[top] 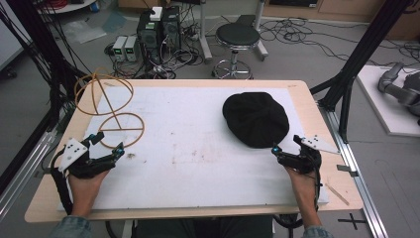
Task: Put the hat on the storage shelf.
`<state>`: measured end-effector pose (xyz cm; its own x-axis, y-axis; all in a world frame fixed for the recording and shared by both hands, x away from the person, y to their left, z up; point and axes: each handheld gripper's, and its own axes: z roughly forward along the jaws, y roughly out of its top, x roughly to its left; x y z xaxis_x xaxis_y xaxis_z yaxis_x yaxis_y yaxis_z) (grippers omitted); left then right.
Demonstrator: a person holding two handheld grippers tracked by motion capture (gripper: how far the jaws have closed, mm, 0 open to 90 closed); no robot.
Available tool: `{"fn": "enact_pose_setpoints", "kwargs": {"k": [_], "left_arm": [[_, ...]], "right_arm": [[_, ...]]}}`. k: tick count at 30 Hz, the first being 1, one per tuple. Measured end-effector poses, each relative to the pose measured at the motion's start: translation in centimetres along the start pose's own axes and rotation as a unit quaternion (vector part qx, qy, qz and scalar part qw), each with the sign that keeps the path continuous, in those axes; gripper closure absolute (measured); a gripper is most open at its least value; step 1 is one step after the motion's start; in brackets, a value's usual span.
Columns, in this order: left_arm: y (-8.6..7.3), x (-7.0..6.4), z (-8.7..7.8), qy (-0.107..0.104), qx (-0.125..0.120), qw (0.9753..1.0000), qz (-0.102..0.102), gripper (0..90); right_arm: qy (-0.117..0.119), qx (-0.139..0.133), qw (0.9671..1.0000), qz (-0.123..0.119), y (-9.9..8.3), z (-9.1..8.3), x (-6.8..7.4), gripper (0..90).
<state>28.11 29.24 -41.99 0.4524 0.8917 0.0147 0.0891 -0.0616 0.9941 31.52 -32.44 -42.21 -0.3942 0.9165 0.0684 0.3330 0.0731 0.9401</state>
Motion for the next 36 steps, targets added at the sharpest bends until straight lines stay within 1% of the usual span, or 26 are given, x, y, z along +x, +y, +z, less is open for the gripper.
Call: {"fn": "enact_pose_setpoints", "kwargs": {"k": [4,5,8,10,12,13,17,18,20,21,25,26,27,28,29,31,33,34,36], "left_arm": [[0.0,0.0,0.0,0.0,0.001,1.0,0.0,19.5],[0.0,0.0,0.0,0.0,0.001,1.0,0.0,19.5],[0.0,0.0,0.0,0.0,0.002,1.0,0.001,19.5],[0.0,0.0,0.0,0.001,0.001,1.0,0.001,19.5],[0.0,0.0,-0.1,0.001,0.0,1.0,0.0,19.5],[0.0,0.1,-0.1,0.0,0.001,1.0,-0.001,19.5],[0.0,0.0,0.0,-0.001,0.002,1.0,0.0,19.5],[0.0,0.0,0.0,-0.001,0.001,1.0,0.0,19.5],[0.0,0.0,0.0,-0.001,0.0,1.0,0.0,19.5],[0.0,0.0,0.0,-0.002,0.0,1.0,-0.001,19.5],[0.0,0.0,0.1,-0.004,0.003,1.0,0.001,19.5],[0.0,0.0,0.2,-0.004,0.002,1.0,0.0,19.5],[0.0,0.0,0.2,-0.004,0.002,1.0,0.0,19.5],[0.0,0.0,0.2,-0.004,0.001,1.0,-0.001,19.5],[0.0,0.0,0.2,-0.005,0.001,1.0,-0.001,19.5],[0.0,0.0,0.3,-0.005,0.002,1.0,-0.003,19.5],[-0.1,0.0,0.3,-0.006,0.003,1.0,-0.001,19.5],[-0.1,0.0,0.4,-0.007,0.003,1.0,-0.002,19.5],[-0.1,0.0,0.4,-0.008,0.003,1.0,-0.001,19.5]], "right_arm": [[0.002,-0.005,1.0,-0.003,0.2,0.0,0.1,10.6],[0.003,-0.004,1.0,0.0,0.3,0.0,0.2,10.6],[0.004,-0.012,0.9999,-0.001,0.6,0.1,0.1,10.6],[0.005,-0.01,0.9999,0.002,0.8,0.0,0.1,10.6],[0.003,-0.014,0.9999,-0.004,1.2,0.0,0.1,10.6],[0.004,-0.014,0.9999,-0.002,1.3,0.0,0.1,10.6],[0.006,-0.016,0.9998,-0.009,1.9,0.2,0.1,10.6],[0.004,-0.02,0.9997,-0.015,2.4,0.4,0.2,10.6],[0.005,-0.022,0.9996,-0.019,3.0,0.7,0.2,10.6],[0.005,-0.022,0.9996,-0.019,3.0,0.7,0.2,10.6],[0.006,-0.031,0.9993,-0.02,3.9,1.4,0.1,10.6],[0.007,-0.031,0.9993,-0.02,4.1,1.6,0.0,10.9],[0.013,-0.018,0.9995,-0.02,4.4,2.3,-0.1,12.6],[0.013,-0.018,0.9995,-0.02,4.4,2.3,-0.1,12.6],[0.015,-0.019,0.9994,-0.024,4.5,2.8,-0.1,12.6],[0.014,-0.016,0.9995,-0.023,4.6,3.0,0.0,12.6],[0.015,-0.017,0.9995,-0.022,4.9,3.7,0.1,12.6],[0.015,-0.017,0.9995,-0.022,4.9,3.7,0.1,12.6],[0.015,-0.026,0.9993,-0.02,5.3,4.5,0.1,12.6]]}}
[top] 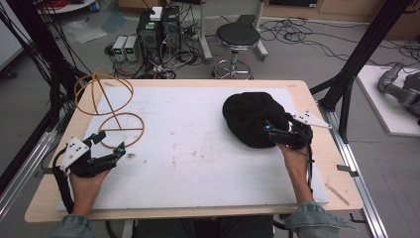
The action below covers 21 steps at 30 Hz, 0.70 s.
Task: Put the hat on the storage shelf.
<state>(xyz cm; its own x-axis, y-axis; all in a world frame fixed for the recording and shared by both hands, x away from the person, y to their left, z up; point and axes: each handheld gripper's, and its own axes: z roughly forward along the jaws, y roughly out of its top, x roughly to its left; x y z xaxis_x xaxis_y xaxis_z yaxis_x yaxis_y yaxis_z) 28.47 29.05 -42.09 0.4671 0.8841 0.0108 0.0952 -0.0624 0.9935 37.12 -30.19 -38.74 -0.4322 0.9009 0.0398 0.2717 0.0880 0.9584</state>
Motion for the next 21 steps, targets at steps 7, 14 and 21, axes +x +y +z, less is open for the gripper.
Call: {"fn": "enact_pose_setpoints", "kwargs": {"k": [7,14,21], "left_arm": [[0.0,0.1,0.0,-0.003,-0.001,1.0,-0.002,19.5],[-0.1,0.2,0.0,-0.002,-0.002,1.0,-0.004,19.5],[-0.1,0.3,0.1,-0.004,-0.002,1.0,-0.003,19.5]], "right_arm": [[-0.001,0.003,1.0,0.009,0.8,2.2,-0.3,13.6],[-0.001,-0.002,0.9993,0.038,0.0,4.3,-1.1,14.7],[-0.002,-0.009,0.999,0.043,-0.5,5.5,-1.3,14.6]]}}
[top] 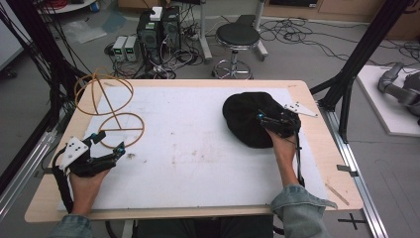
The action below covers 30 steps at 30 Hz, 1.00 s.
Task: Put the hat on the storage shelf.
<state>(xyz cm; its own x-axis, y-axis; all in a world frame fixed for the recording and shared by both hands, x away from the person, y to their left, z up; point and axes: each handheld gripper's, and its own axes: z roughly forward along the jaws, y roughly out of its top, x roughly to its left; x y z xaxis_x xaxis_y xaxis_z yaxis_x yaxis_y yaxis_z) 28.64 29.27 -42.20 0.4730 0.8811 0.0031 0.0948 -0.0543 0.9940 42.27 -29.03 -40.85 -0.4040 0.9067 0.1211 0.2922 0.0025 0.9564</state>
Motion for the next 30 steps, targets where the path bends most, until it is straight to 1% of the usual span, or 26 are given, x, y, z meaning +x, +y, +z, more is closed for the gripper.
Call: {"fn": "enact_pose_setpoints", "kwargs": {"k": [1,2,4,7,8,9,11,12,14,18,20,21,22,23,24,25,26,27,29,30], "left_arm": [[0.0,0.0,0.0,0.0,0.001,1.0,0.0,19.5],[0.0,0.0,0.1,-0.001,0.001,1.0,0.0,19.5],[0.0,0.0,0.1,-0.001,0.0,1.0,0.001,19.5],[0.0,0.0,0.2,-0.002,0.0,1.0,0.001,19.5],[0.0,-0.1,0.2,-0.002,0.0,1.0,-0.001,19.5],[0.0,-0.1,0.3,-0.003,-0.001,1.0,-0.001,19.5],[0.0,-0.1,0.3,-0.004,-0.001,1.0,0.0,19.5],[0.0,-0.1,0.3,-0.004,0.001,1.0,0.002,19.5],[0.0,-0.1,0.3,-0.005,0.0,1.0,0.0,19.5],[0.0,-0.1,0.3,-0.006,0.0,1.0,0.001,19.5],[0.0,-0.1,0.3,-0.005,0.001,1.0,0.001,19.5],[0.0,-0.1,0.3,-0.006,0.0,1.0,0.001,19.5],[0.0,-0.1,0.3,-0.006,0.001,1.0,0.001,19.5],[0.0,-0.1,0.3,-0.005,0.0,1.0,0.001,19.5],[0.0,-0.1,0.3,-0.005,0.0,1.0,0.001,19.5],[0.0,-0.1,0.3,-0.005,0.0,1.0,0.001,19.5],[0.0,-0.1,0.3,-0.005,0.0,1.0,0.001,19.5],[0.0,-0.1,0.3,-0.005,0.001,1.0,0.002,19.5],[0.0,0.0,0.3,-0.004,0.001,1.0,0.001,19.5],[0.0,0.0,0.3,-0.003,0.0,1.0,0.001,19.5]], "right_arm": [[0.0,0.0,1.0,0.0,0.0,0.0,0.0,14.6],[-0.001,0.007,0.9999,0.011,-0.3,0.4,-0.2,14.6],[-0.001,0.008,0.9999,0.013,-0.4,0.5,-0.2,14.6],[-0.007,0.019,0.9995,0.023,-0.6,1.1,-0.4,14.9],[-0.006,0.022,0.9994,0.026,-0.7,1.2,-0.5,16.9],[-0.006,0.024,0.9992,0.031,-0.8,1.3,-0.5,21.3],[-0.004,0.03,0.999,0.033,-0.9,1.4,-0.6,24.4],[-0.004,0.033,0.9989,0.034,-0.9,1.5,-0.6,27.5],[-0.004,0.037,0.9987,0.035,-0.9,1.6,-0.5,29.1],[-0.011,0.046,0.9984,0.029,-0.8,1.7,-0.5,39.7],[-0.015,0.052,0.9983,0.024,-0.8,1.7,-0.4,46.1],[-0.021,0.061,0.9976,0.022,-0.8,1.8,-0.2,51.3],[-0.023,0.06,0.9977,0.019,-0.8,1.8,-0.2,54.3],[-0.023,0.06,0.9977,0.019,-0.8,1.8,-0.2,54.3],[-0.035,0.065,0.9973,0.007,-0.7,1.7,0.1,61.2],[-0.035,0.065,0.9973,0.007,-0.7,1.7,0.1,61.2],[-0.04,0.066,0.997,0.004,-0.7,1.7,0.3,62.6],[-0.041,0.062,0.9972,-0.009,-0.5,1.6,0.4,65.0],[-0.044,0.064,0.997,-0.007,-0.4,1.4,0.6,65.8],[-0.042,0.059,0.9973,-0.011,0.1,1.2,0.8,67.3]]}}
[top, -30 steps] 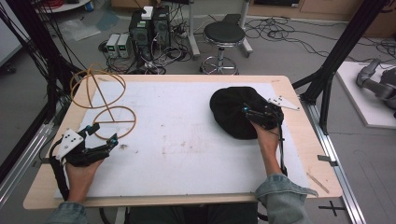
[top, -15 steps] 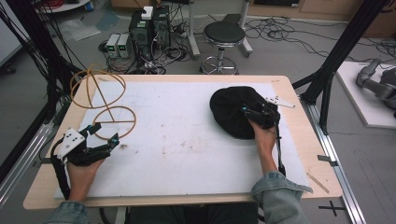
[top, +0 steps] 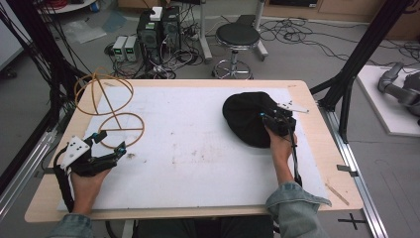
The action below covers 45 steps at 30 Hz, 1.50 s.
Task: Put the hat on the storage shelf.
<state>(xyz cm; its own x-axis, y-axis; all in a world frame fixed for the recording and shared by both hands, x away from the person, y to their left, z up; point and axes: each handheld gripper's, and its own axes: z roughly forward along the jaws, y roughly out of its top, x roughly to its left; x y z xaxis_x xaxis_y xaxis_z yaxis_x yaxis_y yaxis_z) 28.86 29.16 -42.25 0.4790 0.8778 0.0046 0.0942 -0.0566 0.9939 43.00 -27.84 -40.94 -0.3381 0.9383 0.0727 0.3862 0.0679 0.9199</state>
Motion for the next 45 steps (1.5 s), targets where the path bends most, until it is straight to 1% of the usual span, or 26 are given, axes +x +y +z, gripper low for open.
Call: {"fn": "enact_pose_setpoints", "kwargs": {"k": [2,5,6,7,12,13,15,16,17,19,20,24,25,27,28,30,31,34,36,38,39,41,42,43,44,45], "left_arm": [[0.0,0.0,0.0,0.0,-0.001,1.0,0.0,19.5],[0.0,0.0,-0.1,0.0,0.0,1.0,-0.001,19.5],[0.0,0.0,-0.1,0.0,0.001,1.0,-0.001,19.5],[0.0,0.0,-0.1,0.001,0.001,1.0,-0.001,19.5],[0.0,0.1,-0.2,0.003,-0.001,1.0,-0.001,19.5],[0.0,0.1,-0.2,0.002,-0.001,1.0,-0.001,19.5],[0.0,0.2,-0.3,0.004,-0.002,1.0,-0.002,19.5],[0.0,0.2,-0.3,0.003,-0.002,1.0,-0.001,19.6],[0.0,0.2,-0.3,0.004,-0.001,1.0,-0.001,19.6],[0.0,0.2,-0.4,0.004,-0.002,1.0,-0.001,19.6],[-0.1,0.2,-0.4,0.004,-0.003,1.0,-0.001,19.5],[-0.1,0.2,-0.6,0.005,-0.002,1.0,-0.001,19.5],[-0.1,0.2,-0.6,0.006,-0.003,1.0,-0.001,19.5],[-0.1,0.2,-0.7,0.007,-0.003,1.0,-0.003,19.5],[-0.1,0.2,-0.7,0.007,-0.003,1.0,-0.003,19.6],[-0.1,0.2,-0.7,0.006,-0.003,1.0,-0.002,19.6],[-0.1,0.2,-0.8,0.006,-0.003,1.0,-0.003,19.5],[-0.1,0.2,-0.8,0.007,-0.003,1.0,-0.002,19.5],[-0.1,0.2,-0.9,0.007,-0.002,1.0,-0.002,19.6],[-0.1,0.2,-0.9,0.007,-0.003,1.0,-0.002,19.5],[-0.1,0.2,-0.9,0.007,-0.004,1.0,-0.003,19.6],[-0.1,0.3,-1.0,0.007,-0.003,1.0,-0.001,19.6],[-0.1,0.3,-1.0,0.007,-0.003,1.0,-0.002,19.6],[-0.1,0.3,-1.0,0.007,-0.004,1.0,-0.003,19.6],[-0.2,0.3,-1.0,0.007,-0.004,1.0,-0.003,19.6],[-0.2,0.3,-1.0,0.007,-0.004,1.0,-0.002,19.6]], "right_arm": [[0.0,-0.001,1.0,0.0,0.1,-0.1,0.0,67.6],[0.002,-0.005,1.0,0.002,1.0,-0.6,0.4,68.4],[-0.012,-0.014,0.9998,0.002,1.4,-0.9,0.7,68.2],[-0.018,-0.018,0.9997,0.001,1.5,-1.0,0.9,68.3],[-0.015,-0.02,0.9997,0.003,2.2,-1.2,1.5,68.7],[-0.01,-0.022,0.9997,0.004,2.6,-1.4,1.8,68.8],[-0.008,-0.024,0.9997,0.003,2.7,-1.5,2.0,68.9],[-0.004,-0.029,0.9996,0.001,3.3,-1.8,2.4,69.2],[-0.004,-0.029,0.9996,0.001,3.3,-1.8,2.4,69.2],[0.0,-0.038,0.9993,0.0,3.8,-2.1,2.6,69.3],[0.005,-0.046,0.9989,0.003,4.4,-2.4,2.9,69.5],[0.012,-0.059,0.9981,0.011,5.3,-3.0,3.3,69.5],[0.015,-0.064,0.9978,0.012,5.5,-3.2,3.4,69.5],[0.017,-0.074,0.9971,0.006,6.1,-3.5,3.8,69.5],[0.02,-0.081,0.9965,0.005,6.6,-3.7,4.1,69.4],[0.022,-0.083,0.9963,0.005,6.9,-3.8,4.2,69.4],[0.028,-0.09,0.9955,0.007,7.5,-4.0,4.4,69.4],[0.033,-0.094,0.995,0.012,8.0,-4.1,4.6,69.4],[0.039,-0.098,0.9942,0.018,8.7,-4.3,5.0,69.4],[0.044,-0.105,0.9934,0.013,9.3,-4.4,5.3,69.4],[0.051,-0.109,0.9925,0.019,9.8,-4.5,5.7,69.4],[0.052,-0.111,0.9923,0.018,10.0,-4.5,5.8,69.4],[0.054,-0.115,0.9918,0.015,10.4,-4.5,6.0,69.4],[0.059,-0.119,0.991,0.018,10.7,-4.6,6.3,69.4],[0.067,-0.124,0.9898,0.019,11.3,-4.6,6.8,69.4],[0.067,-0.124,0.9898,0.019,11.3,-4.6,6.8,69.4]]}}
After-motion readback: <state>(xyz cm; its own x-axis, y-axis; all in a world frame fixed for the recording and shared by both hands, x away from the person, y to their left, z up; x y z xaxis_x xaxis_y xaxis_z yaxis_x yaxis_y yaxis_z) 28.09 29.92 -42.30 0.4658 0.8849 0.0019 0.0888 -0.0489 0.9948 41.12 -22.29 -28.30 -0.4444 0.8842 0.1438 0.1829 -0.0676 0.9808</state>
